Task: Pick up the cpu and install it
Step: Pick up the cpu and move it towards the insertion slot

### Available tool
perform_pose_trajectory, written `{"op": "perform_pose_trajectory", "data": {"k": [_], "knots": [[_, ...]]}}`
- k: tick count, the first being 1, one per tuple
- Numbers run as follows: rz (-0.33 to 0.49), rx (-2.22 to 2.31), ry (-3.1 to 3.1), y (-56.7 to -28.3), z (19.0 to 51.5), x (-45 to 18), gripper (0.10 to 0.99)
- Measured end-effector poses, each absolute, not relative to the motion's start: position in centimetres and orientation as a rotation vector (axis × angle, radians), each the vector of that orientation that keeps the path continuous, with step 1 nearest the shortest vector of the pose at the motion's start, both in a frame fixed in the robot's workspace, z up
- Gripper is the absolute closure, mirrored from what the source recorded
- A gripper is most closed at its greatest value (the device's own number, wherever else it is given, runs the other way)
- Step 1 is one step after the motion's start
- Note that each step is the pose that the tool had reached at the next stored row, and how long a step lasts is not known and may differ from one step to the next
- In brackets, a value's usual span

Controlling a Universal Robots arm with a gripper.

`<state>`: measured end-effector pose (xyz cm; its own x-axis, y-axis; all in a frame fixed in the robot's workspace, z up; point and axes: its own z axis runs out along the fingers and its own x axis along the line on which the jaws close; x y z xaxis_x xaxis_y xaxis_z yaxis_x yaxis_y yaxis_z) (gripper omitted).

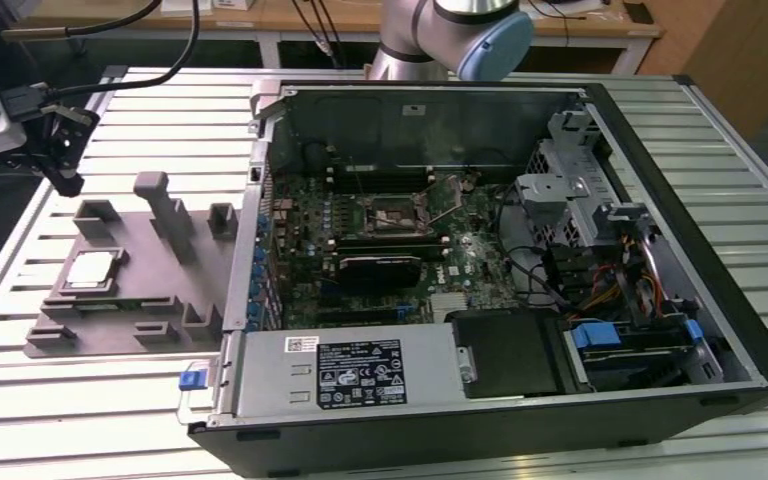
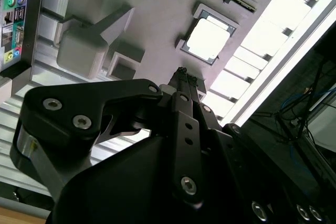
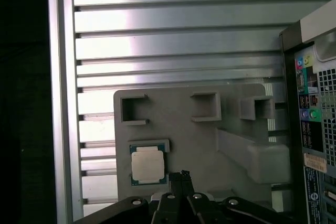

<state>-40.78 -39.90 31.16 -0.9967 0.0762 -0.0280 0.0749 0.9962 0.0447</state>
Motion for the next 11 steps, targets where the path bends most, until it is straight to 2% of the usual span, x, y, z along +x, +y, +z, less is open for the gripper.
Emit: {"op": "perform_pose_trajectory", "data": {"k": [11], "knots": [[0.068, 0.118, 3.109, -39.89, 30.94, -40.82, 0.976]]}}
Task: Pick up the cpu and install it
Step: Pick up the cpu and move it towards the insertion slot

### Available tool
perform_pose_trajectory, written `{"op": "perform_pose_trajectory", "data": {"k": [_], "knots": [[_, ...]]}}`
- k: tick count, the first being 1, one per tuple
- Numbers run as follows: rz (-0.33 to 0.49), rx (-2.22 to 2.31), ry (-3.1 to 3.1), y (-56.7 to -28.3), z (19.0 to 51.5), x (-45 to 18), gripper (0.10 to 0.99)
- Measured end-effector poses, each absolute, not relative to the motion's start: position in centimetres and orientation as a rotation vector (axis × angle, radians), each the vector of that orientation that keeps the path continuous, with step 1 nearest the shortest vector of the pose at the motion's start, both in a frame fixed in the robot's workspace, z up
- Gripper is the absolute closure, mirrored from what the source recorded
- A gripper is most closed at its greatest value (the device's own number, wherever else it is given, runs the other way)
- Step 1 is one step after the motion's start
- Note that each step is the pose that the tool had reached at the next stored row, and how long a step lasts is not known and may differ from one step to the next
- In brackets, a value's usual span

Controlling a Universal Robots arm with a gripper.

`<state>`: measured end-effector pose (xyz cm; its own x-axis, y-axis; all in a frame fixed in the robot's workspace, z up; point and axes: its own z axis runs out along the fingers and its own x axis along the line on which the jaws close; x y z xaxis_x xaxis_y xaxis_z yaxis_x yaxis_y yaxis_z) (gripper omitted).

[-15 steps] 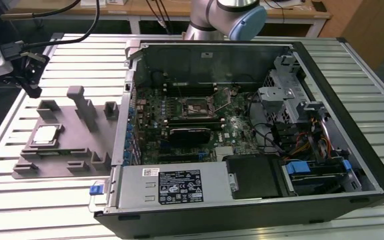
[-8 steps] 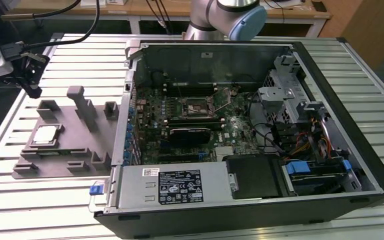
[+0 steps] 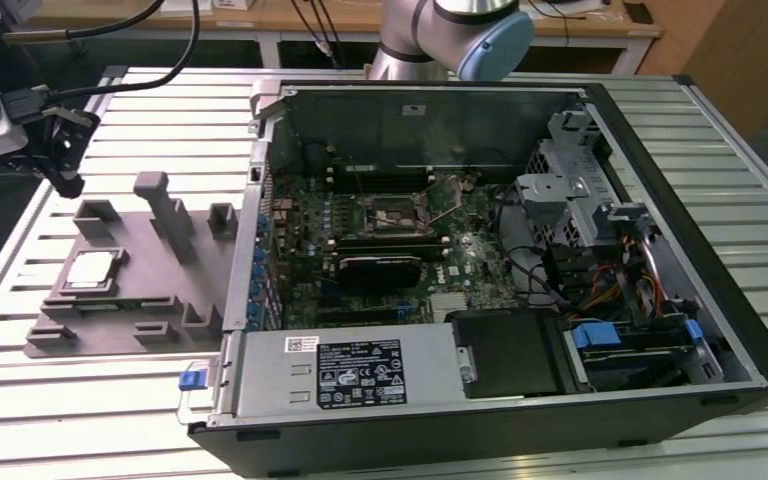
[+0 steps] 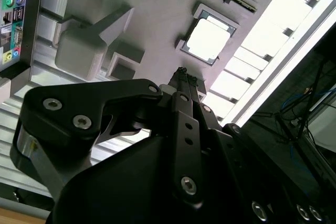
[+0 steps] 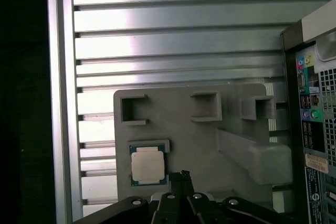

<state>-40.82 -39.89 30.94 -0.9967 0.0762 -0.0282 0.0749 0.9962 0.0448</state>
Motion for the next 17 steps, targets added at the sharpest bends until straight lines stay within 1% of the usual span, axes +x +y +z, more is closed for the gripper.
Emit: {"op": "perform_pose_trajectory", "data": {"k": [17], "knots": [[0.068, 0.118, 3.109, -39.89, 30.08, -41.17, 0.976]]}}
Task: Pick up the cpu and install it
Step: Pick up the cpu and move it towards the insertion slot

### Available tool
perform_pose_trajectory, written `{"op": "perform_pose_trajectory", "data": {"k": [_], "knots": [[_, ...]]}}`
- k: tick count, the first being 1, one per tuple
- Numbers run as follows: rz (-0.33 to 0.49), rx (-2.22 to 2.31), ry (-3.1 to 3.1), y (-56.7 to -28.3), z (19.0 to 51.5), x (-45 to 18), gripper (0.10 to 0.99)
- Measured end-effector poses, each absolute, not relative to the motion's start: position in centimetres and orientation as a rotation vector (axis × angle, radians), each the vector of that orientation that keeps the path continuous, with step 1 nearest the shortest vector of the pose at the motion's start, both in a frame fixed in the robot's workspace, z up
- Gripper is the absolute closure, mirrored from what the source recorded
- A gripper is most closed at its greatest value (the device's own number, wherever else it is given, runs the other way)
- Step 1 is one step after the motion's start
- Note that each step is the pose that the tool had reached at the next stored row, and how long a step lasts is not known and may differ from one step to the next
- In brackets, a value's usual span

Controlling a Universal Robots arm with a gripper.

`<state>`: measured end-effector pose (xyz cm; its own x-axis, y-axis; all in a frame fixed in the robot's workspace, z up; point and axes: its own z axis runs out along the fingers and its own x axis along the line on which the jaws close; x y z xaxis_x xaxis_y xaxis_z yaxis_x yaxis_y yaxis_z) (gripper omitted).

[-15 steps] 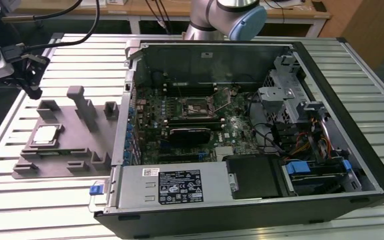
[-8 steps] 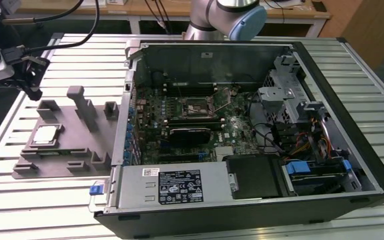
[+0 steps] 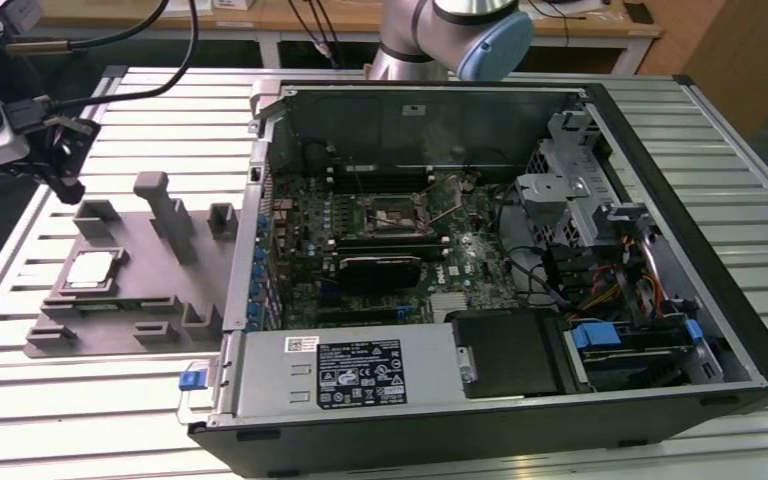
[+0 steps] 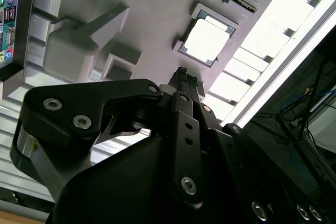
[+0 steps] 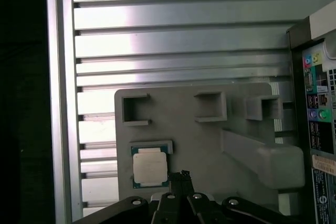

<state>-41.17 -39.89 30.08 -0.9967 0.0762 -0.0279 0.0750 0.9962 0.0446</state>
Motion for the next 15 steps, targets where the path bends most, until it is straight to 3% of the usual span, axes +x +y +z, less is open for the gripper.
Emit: {"op": "perform_pose_trajectory", "data": {"k": [15], "knots": [[0.068, 0.118, 3.109, -39.89, 29.35, -41.41, 0.976]]}}
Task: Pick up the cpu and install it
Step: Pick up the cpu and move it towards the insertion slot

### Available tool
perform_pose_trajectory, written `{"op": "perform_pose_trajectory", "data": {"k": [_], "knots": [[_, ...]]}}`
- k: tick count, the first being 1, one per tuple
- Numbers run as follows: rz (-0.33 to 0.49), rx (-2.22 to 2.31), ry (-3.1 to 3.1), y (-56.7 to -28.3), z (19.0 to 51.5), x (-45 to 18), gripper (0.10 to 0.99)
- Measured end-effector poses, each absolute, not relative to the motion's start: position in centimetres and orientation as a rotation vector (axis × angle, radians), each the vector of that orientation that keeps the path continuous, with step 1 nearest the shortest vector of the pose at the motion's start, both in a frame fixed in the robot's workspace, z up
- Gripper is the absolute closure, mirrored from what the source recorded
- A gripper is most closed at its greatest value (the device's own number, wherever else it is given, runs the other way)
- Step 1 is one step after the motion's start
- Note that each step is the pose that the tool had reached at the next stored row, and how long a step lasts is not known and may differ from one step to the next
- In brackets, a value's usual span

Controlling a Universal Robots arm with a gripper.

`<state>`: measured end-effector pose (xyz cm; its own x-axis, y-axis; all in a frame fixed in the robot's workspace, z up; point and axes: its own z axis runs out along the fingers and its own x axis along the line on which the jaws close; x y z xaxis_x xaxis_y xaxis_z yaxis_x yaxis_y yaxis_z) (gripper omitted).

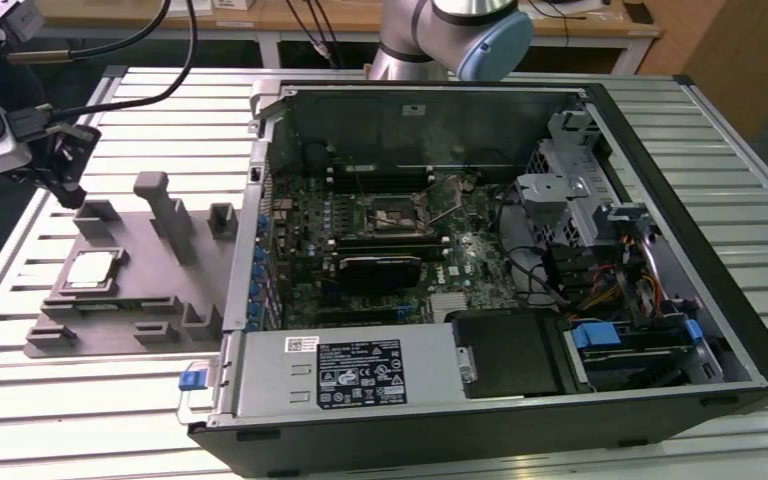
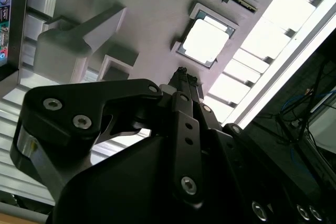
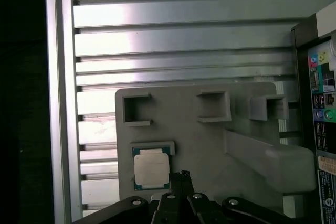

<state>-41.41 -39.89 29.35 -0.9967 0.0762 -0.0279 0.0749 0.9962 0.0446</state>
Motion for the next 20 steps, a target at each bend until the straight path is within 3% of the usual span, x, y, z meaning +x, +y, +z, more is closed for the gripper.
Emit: {"op": "perform_pose_trajectory", "data": {"k": [20], "knots": [[0.068, 0.118, 3.109, -39.9, 27.2, -41.7, 0.976]]}}
